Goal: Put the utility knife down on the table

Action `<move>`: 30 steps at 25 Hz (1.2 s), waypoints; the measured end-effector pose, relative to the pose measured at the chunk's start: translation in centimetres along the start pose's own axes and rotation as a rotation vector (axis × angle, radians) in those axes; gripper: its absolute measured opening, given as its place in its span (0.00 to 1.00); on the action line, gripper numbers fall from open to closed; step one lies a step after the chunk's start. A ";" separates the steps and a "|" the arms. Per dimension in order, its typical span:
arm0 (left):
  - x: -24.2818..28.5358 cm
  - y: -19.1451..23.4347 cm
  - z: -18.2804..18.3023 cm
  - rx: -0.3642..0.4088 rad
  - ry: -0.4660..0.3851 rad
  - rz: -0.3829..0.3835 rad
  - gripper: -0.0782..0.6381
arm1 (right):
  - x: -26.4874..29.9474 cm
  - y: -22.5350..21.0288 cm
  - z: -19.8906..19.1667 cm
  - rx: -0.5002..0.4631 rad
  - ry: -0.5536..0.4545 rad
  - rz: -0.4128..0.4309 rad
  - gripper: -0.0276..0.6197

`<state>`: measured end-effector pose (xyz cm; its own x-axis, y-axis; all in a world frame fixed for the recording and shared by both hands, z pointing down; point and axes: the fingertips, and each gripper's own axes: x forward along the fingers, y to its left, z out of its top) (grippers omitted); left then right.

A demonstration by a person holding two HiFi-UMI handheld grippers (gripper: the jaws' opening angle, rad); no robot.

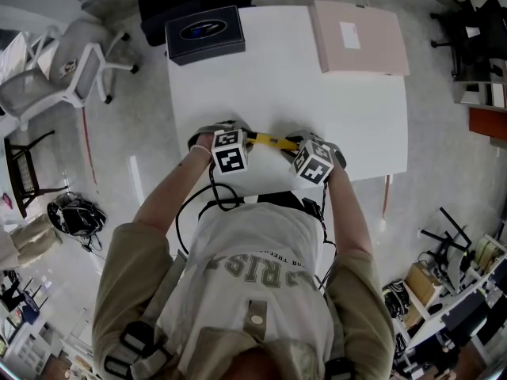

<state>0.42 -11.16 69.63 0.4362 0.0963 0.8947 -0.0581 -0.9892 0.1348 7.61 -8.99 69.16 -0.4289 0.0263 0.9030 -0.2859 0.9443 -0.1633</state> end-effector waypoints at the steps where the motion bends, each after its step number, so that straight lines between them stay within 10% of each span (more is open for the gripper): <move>1: 0.0 0.0 0.0 -0.002 -0.004 -0.001 0.30 | 0.0 -0.1 0.0 0.000 -0.001 0.000 0.26; 30: 0.0 0.0 0.1 -0.007 -0.016 -0.008 0.30 | -1.5 -0.8 -2.7 0.023 0.032 -0.035 0.25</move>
<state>0.52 -11.17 69.56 0.4508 0.1022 0.8867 -0.0604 -0.9876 0.1446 10.74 -8.90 69.03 -0.3905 0.0046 0.9206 -0.3201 0.9369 -0.1404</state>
